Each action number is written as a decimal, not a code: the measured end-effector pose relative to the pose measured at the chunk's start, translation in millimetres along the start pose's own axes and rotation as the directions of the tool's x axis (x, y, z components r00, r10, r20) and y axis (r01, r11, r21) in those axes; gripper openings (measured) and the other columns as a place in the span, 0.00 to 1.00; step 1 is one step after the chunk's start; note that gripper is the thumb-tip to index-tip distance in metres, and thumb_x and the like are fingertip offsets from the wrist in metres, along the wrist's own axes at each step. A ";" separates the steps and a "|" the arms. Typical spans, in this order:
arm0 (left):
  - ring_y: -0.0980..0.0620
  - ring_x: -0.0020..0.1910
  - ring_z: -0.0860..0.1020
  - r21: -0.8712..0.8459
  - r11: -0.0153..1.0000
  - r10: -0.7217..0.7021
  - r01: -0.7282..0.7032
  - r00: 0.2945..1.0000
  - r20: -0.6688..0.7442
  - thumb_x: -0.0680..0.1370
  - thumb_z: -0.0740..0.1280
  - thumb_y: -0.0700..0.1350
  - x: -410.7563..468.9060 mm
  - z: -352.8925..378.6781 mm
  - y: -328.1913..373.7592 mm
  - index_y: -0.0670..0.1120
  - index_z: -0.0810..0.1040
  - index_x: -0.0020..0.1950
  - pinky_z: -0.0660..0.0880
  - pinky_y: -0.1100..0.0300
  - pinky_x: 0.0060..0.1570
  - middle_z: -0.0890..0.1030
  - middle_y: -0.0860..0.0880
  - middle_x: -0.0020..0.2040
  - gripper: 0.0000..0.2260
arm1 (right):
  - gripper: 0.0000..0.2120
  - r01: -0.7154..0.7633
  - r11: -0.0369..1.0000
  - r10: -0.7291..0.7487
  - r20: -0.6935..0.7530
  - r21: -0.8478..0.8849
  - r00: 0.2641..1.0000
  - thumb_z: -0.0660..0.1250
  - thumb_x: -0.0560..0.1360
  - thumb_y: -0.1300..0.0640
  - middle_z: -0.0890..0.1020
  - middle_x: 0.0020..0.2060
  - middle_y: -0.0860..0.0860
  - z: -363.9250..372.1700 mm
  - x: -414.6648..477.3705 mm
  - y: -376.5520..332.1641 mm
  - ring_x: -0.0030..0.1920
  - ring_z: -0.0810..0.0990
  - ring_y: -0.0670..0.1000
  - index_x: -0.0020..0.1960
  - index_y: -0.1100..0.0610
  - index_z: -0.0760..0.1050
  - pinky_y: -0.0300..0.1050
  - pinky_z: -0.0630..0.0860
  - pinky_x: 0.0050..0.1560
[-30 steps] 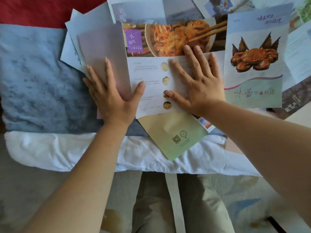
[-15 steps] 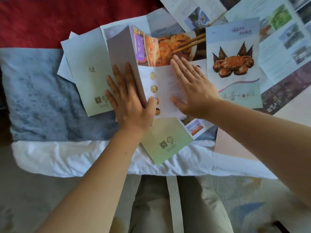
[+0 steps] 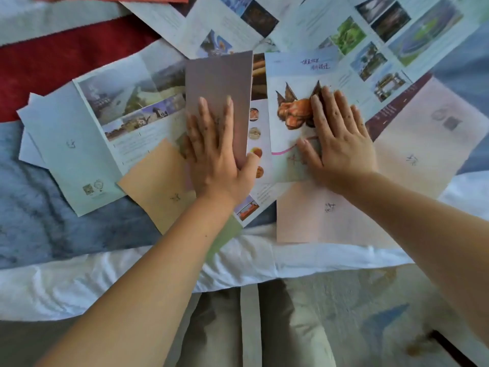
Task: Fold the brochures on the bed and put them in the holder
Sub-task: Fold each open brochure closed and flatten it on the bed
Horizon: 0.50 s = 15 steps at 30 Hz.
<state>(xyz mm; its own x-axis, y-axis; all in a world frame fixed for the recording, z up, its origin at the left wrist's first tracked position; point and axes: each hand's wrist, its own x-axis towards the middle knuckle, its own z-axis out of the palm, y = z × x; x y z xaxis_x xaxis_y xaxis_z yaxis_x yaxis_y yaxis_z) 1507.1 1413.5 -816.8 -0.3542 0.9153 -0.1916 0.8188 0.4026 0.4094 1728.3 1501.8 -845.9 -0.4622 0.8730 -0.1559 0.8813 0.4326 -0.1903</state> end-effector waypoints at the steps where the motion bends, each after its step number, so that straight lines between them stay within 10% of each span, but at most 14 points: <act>1: 0.35 0.82 0.45 0.068 0.998 -0.014 0.014 1.000 0.003 0.74 0.60 0.61 1.2 6.5 4.3 0.55 0.49 0.84 0.46 0.33 0.78 0.45 0.43 0.85 0.41 | 0.36 -0.005 1.000 0.005 -0.024 -0.006 1.000 0.47 0.84 0.34 0.48 0.84 0.51 3.4 -1.6 -0.3 0.84 0.45 0.53 0.85 0.53 0.45 0.55 0.44 0.83; 15: 0.41 0.83 0.46 0.348 0.937 -0.023 0.032 0.999 -0.029 0.81 0.49 0.66 8.6 44.3 19.2 0.60 0.48 0.84 0.49 0.36 0.78 0.47 0.46 0.85 0.32 | 0.35 0.008 1.000 -0.010 -0.164 -0.011 0.986 0.47 0.85 0.37 0.51 0.84 0.54 20.3 -4.0 1.4 0.84 0.48 0.55 0.85 0.56 0.48 0.56 0.47 0.83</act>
<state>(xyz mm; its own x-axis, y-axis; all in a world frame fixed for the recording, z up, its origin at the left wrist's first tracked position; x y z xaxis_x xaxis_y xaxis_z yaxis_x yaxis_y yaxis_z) 1539.8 1428.5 -850.1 -0.3863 0.9056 -0.1752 0.9129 0.4025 0.0673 1729.3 1494.3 -865.3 -0.4481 0.8939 0.0069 0.8787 0.4419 -0.1806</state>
